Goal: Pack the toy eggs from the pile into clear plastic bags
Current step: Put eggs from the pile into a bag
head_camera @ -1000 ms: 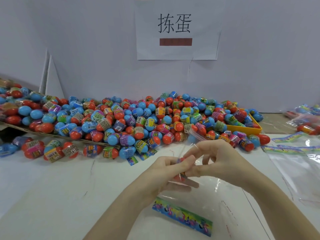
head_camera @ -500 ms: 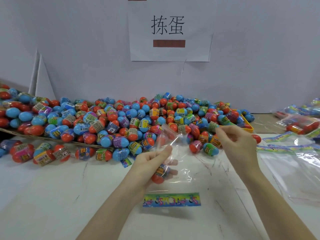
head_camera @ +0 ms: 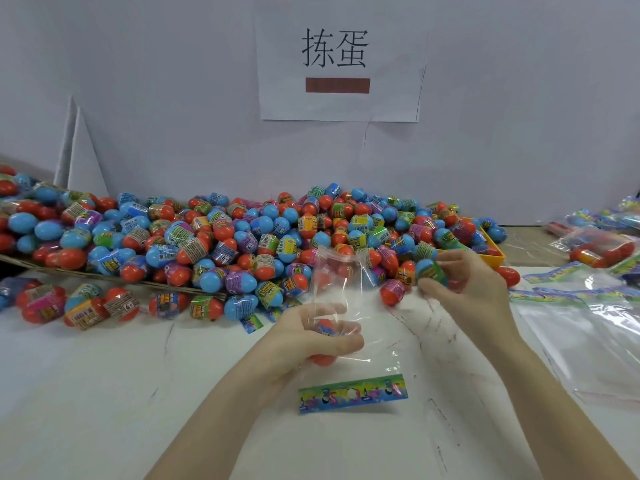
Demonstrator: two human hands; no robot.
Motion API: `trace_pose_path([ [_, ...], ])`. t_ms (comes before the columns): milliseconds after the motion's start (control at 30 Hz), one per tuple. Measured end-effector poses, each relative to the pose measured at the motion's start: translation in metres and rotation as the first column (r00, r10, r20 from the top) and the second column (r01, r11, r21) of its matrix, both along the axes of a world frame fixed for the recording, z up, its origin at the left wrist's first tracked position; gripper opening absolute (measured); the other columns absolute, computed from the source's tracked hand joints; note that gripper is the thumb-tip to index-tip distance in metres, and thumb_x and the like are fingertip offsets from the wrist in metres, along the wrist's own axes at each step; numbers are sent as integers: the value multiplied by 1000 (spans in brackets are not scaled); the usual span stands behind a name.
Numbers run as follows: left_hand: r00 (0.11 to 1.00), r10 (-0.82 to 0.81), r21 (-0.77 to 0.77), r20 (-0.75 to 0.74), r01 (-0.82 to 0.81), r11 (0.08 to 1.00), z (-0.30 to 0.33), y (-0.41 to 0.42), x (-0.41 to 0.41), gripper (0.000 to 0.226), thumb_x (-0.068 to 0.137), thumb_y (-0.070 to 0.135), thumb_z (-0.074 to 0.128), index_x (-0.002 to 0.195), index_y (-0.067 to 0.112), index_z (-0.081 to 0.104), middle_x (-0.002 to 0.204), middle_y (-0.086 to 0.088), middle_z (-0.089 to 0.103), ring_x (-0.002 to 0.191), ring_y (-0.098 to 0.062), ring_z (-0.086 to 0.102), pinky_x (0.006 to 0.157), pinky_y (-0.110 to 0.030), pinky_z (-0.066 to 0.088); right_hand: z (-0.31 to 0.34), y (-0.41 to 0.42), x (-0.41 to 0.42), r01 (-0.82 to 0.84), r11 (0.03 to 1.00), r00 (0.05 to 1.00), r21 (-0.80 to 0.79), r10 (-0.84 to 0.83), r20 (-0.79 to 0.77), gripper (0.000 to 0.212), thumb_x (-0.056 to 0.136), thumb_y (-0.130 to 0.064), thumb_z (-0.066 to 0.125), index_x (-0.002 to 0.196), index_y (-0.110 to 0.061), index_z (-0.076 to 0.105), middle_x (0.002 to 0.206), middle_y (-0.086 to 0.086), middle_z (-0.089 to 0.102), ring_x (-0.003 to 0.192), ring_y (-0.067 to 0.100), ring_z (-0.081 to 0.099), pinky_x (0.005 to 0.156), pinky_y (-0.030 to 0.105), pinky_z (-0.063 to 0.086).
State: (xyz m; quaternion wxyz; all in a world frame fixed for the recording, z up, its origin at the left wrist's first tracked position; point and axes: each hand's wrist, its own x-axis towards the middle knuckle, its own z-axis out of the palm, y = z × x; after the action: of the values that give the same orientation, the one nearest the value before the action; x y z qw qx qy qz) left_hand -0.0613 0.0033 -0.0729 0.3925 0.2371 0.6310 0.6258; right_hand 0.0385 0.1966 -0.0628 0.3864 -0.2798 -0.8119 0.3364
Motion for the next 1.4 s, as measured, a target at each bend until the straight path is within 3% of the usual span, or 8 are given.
trace_pose_path([
  [133, 995, -24, 1, -98, 24, 1000, 2, 0, 3, 42, 70, 6, 77, 107, 18, 61, 95, 4, 74, 77, -9, 67, 51, -14, 44, 30, -25, 7, -418, 864, 875, -282, 299, -382, 33, 62, -19, 75, 93, -21, 63, 89, -2, 70, 82, 10, 66, 63, 13, 50],
  [200, 985, -29, 1, -168, 29, 1000, 4, 2, 6, 39, 71, 11, 77, 105, 21, 61, 88, 5, 74, 67, -5, 64, 52, -14, 45, 38, -39, 9, -562, 789, 787, -249, 417, -455, 39, 57, -22, 76, 94, -21, 63, 84, -8, 71, 80, 6, 66, 66, 12, 50],
  [367, 970, -75, 22, -232, 82, 996, 4, 6, 17, 35, 69, 17, 79, 100, 21, 64, 78, 4, 73, 57, -5, 61, 49, -14, 43, 39, -62, 10, -517, 849, 841, 107, 527, -124, 30, 75, -19, 65, 96, -39, 57, 93, -19, 65, 89, 2, 60, 75, 13, 48],
  [500, 954, -94, 24, -284, 105, 994, 5, 6, 18, 33, 67, 19, 79, 97, 25, 65, 82, 7, 74, 63, -6, 63, 51, -14, 44, 35, -63, 8, -358, 878, 931, 318, 361, 53, 42, 75, -15, 72, 100, -32, 43, 88, -21, 55, 83, 5, 59, 73, 15, 46],
  [667, 948, -105, 48, -301, 125, 991, 5, 5, 18, 31, 72, 18, 79, 98, 26, 64, 89, 9, 73, 68, -16, 67, 61, -24, 54, 38, -54, 13, -246, 844, 965, 477, 165, 204, 31, 72, -45, 62, 94, -23, 63, 76, -18, 53, 80, 12, 49, 69, 28, 15],
  [867, 954, -100, 83, -283, 128, 988, 8, 6, 22, 42, 65, 49, 63, 97, 22, 62, 93, 1, 72, 74, -17, 70, 65, -32, 55, 40, -55, 13, -382, 873, 908, 303, 294, 299, 30, 64, -69, 31, 78, -49, 47, 76, -24, 51, 88, -3, 42, 70, 26, 13],
  [1067, 947, -113, 99, -302, 150, 984, 9, 8, 21, 39, 68, 47, 57, 95, 20, 63, 85, 11, 72, 71, -12, 70, 58, -18, 52, 37, -50, 14, -454, 852, 860, 262, 342, 379, 6, 76, -54, 42, 73, -55, 47, 83, -27, 51, 92, -4, 37, 69, 24, 11],
  [1400, 975, -112, 144, -193, 141, 979, 5, 8, 20, 39, 64, 43, 64, 94, 18, 66, 87, 6, 74, 76, -15, 71, 65, -19, 54, 33, -48, 12, -508, 846, 839, 164, 442, 319, 28, 84, -24, 59, 75, -50, 54, 84, -34, 52, 97, -11, 38, 95, 42, 28],
])
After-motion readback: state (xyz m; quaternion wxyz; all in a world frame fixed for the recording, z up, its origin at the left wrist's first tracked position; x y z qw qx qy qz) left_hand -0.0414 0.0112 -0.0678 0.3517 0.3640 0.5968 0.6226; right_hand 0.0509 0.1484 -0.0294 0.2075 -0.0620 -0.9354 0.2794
